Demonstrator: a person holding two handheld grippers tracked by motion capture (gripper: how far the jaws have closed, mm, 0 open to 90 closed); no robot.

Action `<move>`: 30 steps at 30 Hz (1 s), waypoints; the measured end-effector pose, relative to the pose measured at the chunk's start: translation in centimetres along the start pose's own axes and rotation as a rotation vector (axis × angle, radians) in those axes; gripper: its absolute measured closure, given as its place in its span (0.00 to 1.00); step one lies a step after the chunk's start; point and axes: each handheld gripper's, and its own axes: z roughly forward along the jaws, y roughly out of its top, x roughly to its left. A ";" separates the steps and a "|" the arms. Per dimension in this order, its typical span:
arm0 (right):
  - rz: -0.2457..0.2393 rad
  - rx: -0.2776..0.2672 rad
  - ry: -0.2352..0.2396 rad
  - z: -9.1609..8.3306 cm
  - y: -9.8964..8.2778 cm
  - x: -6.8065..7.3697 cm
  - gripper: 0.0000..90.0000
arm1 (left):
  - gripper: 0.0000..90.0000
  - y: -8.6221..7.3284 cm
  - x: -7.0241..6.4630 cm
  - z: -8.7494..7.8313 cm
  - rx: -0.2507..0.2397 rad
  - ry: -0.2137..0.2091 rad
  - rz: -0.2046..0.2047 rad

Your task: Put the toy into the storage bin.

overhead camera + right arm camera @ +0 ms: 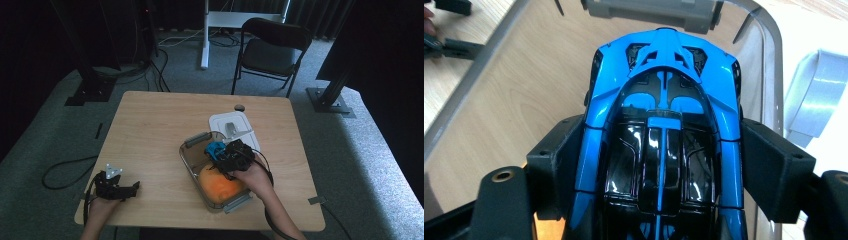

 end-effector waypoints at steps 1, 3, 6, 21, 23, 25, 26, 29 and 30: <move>-0.001 0.008 0.003 0.0 0.0 0.0 0.27 | 0.00 0.0 0.0 0.0 0.000 0.000 0.000; -0.003 0.018 0.003 0.1 0.1 0.0 0.27 | 0.00 0.0 0.0 0.0 0.000 0.000 0.000; -0.008 0.034 0.004 0.3 0.1 0.0 0.27 | 0.00 0.0 0.0 0.0 0.000 0.000 0.000; -0.041 0.097 0.005 1.0 0.5 1.0 0.26 | 0.00 0.0 0.0 0.0 -0.001 -0.003 0.004; -0.046 0.107 0.002 1.1 0.5 1.0 0.26 | 0.00 0.0 0.0 0.0 -0.001 -0.003 0.004; -0.043 0.108 0.005 1.2 0.5 1.0 0.25 | 0.00 0.0 0.0 0.0 -0.001 -0.003 0.005; -0.037 0.098 0.005 1.1 0.5 0.9 0.26 | 0.00 0.0 0.0 0.0 -0.001 -0.003 0.004; -0.010 0.063 0.026 0.5 0.6 0.5 0.26 | 0.00 0.0 0.0 0.0 -0.001 -0.003 0.005; -0.003 0.060 0.028 0.4 0.5 0.3 0.26 | 0.00 0.0 0.0 0.0 -0.001 -0.003 0.005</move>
